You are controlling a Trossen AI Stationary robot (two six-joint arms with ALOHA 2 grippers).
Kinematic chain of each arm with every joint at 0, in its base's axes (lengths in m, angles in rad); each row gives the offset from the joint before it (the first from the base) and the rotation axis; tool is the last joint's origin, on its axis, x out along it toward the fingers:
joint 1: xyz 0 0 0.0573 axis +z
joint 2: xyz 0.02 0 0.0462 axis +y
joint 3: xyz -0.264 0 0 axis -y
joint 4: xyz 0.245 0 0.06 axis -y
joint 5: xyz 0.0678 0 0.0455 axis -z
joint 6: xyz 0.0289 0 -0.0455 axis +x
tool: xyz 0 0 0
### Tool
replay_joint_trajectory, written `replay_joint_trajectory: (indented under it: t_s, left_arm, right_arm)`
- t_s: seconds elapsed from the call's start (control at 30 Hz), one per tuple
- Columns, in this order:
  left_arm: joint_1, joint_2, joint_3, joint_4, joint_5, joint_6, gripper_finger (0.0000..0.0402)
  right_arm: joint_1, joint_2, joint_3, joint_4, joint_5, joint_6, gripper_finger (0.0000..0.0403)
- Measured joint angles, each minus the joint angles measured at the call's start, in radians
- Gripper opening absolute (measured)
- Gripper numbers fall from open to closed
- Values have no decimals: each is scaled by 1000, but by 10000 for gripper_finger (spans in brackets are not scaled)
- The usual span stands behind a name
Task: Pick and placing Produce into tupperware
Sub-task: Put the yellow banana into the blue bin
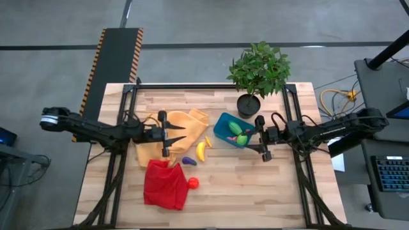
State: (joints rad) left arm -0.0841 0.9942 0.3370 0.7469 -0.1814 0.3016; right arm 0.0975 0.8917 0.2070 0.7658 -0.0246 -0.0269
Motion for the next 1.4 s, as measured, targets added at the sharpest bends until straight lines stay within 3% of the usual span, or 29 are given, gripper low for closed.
replay_joint_trajectory:
  t_s: [0.17, 0.33, 0.53, 0.73, 0.87, 1.1, 1.2, 1.4]
  left_arm:
    - [0, 52, 107, -169, 0, -5, 202]
    - [0, 136, 289, -510, -9, 51, 261]
    - [0, 285, 487, -820, -6, 86, 269]
    - [2, 439, 599, -914, -6, 184, 270]
    - [6, 526, 668, -985, -9, 168, 270]
    - [13, 628, 791, -1109, -86, -71, 270]
    - [26, 655, 847, -1145, -137, -290, 270]
    - [44, 687, 938, -1307, -137, -694, 270]
  right_arm:
    - [0, 0, -1, -1, 0, 0, 210]
    - [0, 0, -1, -1, 0, -37, 210]
    - [0, -1, -1, 0, 1, -100, 210]
    - [0, -1, -1, 0, 4, -116, 210]
    - [0, -1, -1, -1, 37, -117, 210]
    - [0, -1, -1, -7, 55, -130, 210]
    - [0, -1, -2, -7, 55, -131, 210]
    - [0, -1, -2, -7, 55, -131, 210]
